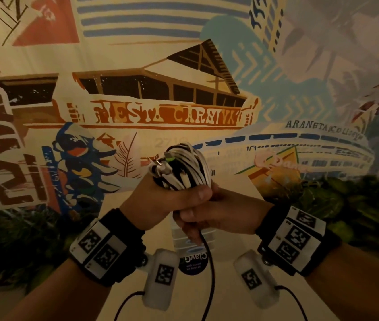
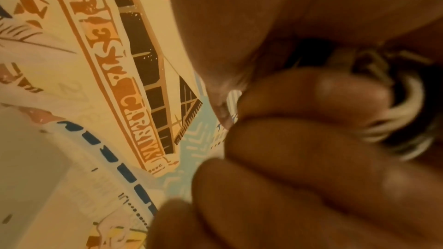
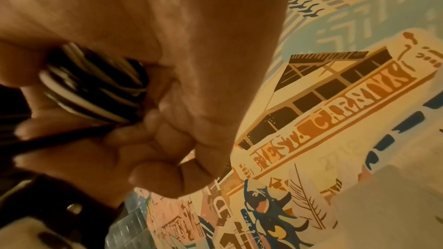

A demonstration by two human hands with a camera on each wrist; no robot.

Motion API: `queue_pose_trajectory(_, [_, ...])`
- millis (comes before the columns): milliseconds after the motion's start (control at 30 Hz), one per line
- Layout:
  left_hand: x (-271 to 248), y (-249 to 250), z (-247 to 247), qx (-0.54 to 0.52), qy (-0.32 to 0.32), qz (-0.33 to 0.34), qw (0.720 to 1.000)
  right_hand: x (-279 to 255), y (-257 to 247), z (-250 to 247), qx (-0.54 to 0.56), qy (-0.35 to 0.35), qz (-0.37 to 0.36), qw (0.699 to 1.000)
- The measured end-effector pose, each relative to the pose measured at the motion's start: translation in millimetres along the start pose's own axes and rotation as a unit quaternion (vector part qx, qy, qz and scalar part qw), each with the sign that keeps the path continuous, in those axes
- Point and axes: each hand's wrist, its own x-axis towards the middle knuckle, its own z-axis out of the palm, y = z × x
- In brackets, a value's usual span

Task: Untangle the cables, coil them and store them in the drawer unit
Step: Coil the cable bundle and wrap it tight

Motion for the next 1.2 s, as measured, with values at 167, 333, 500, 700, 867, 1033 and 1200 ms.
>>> queue_pose_trajectory(167, [4.4, 1.2, -17.4, 0.144, 0.022, 0.007, 0.989, -6.3, 21.9, -13.5, -0.116, 0.021, 0.075, 0.990])
queue_pose_trajectory(333, [0.4, 4.2, -32.3, 0.155, 0.029, -0.057, 0.986, -10.9, 22.3, -28.6, 0.016, 0.085, 0.127, 0.988])
queue_pose_trajectory(500, [1.1, 8.6, -30.9, 0.344, -0.053, -0.073, 0.935, -12.6, 15.1, -34.8, 0.027, 0.086, 0.131, 0.987])
queue_pose_trajectory(700, [1.7, 11.2, -26.7, 0.486, -0.107, -0.076, 0.864, -11.2, 14.5, -31.8, 0.084, 0.126, 0.132, 0.980])
queue_pose_trajectory(867, [1.2, 8.0, -27.1, 0.503, -0.121, -0.096, 0.851, -8.0, 16.5, -31.5, 0.090, 0.144, 0.126, 0.977])
queue_pose_trajectory(1033, [-2.4, 7.9, -20.3, 0.584, -0.174, -0.100, 0.787, -9.8, 11.0, -30.2, 0.063, 0.132, 0.165, 0.975])
queue_pose_trajectory(1200, [-2.6, 5.5, -11.4, 0.657, -0.179, -0.112, 0.723, -6.5, 6.8, -29.1, -0.038, 0.066, 0.165, 0.983])
